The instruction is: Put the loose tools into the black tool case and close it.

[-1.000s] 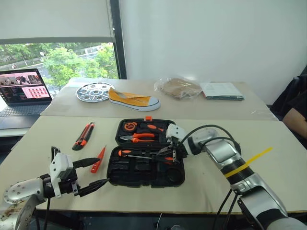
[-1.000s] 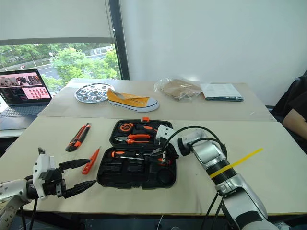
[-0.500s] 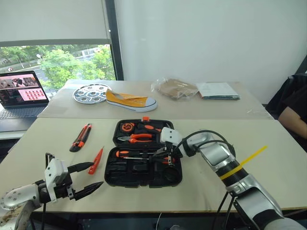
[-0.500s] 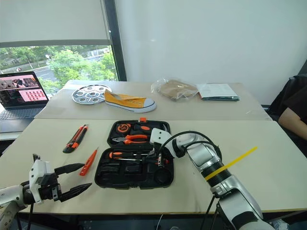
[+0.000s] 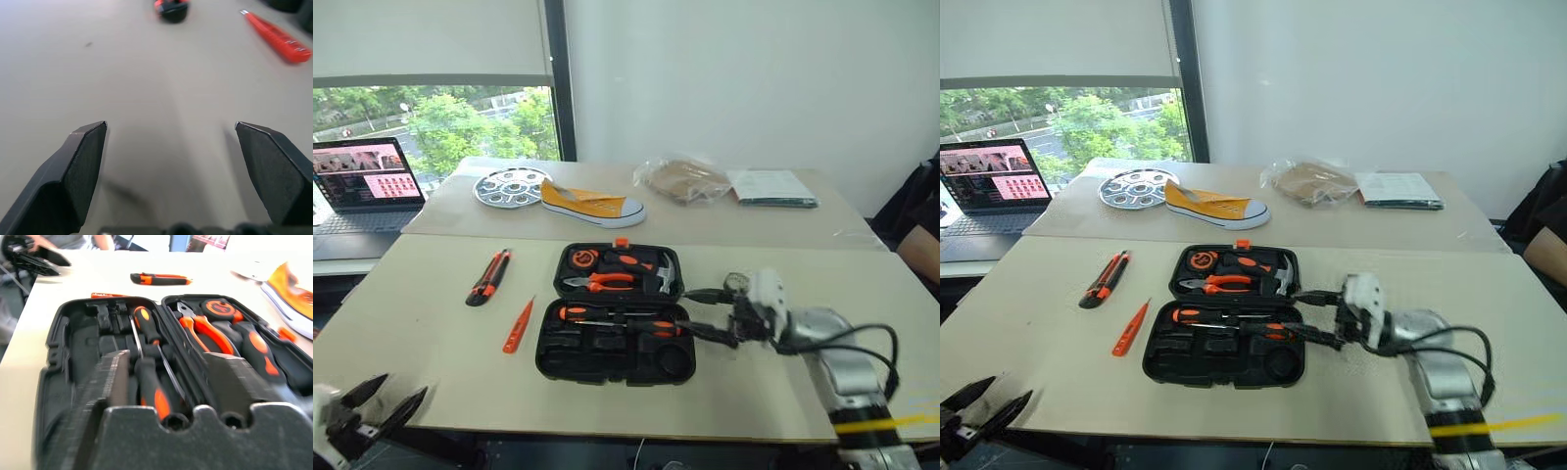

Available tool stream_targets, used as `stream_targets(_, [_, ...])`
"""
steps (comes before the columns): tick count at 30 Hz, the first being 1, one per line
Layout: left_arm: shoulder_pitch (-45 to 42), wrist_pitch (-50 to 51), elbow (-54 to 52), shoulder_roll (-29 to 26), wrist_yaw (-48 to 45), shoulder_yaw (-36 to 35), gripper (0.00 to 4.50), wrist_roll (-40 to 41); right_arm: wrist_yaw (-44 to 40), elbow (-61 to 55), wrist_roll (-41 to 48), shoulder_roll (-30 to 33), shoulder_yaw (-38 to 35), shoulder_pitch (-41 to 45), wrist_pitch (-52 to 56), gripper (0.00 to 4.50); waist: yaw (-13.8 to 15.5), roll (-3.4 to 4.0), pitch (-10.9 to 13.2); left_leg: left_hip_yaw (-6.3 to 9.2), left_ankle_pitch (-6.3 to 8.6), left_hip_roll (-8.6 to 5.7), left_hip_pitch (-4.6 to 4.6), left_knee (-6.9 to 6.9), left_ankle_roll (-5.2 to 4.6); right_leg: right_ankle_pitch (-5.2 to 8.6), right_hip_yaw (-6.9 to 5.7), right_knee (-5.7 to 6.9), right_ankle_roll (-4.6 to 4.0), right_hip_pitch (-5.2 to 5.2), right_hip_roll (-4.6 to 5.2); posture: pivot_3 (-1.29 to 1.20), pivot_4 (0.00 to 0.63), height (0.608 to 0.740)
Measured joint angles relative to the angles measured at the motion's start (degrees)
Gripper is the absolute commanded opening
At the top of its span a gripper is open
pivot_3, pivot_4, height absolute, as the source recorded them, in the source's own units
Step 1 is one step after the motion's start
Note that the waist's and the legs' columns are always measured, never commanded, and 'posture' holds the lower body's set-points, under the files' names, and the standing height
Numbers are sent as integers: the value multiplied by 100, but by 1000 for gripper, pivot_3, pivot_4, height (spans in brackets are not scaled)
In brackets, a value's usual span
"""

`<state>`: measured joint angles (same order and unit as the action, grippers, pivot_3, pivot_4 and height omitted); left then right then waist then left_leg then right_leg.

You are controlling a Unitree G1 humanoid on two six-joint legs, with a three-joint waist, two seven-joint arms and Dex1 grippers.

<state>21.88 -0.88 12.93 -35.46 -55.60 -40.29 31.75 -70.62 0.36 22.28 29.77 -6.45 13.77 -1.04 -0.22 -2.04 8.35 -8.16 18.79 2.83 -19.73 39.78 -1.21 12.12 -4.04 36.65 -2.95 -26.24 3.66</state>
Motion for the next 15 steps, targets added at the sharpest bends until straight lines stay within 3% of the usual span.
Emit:
stream_targets(5, [-49,792,-698,12,493,24,4500,240,59,-11,362,130,-421,-432,-113,4477,5,-2,1,-1,12,0,19,2,-23,0,10,10,1,11,9,0,150,740])
stream_targets(11, [-1559,3372,-2724,-513,2075,1249,4500,650,315,-522,405,108,-358,-359,-120,4477,77,-7,7,8,-12,-1,43,-2,-1,-7,37,30,2,28,-14,0,150,740])
stream_targets(15, [-2144,4461,-3005,-551,2814,1942,4500,582,394,-610,413,97,-267,-350,-90,4477,-60,-7,7,5,-39,2,46,-12,50,-14,46,35,-12,20,-24,0,150,740])
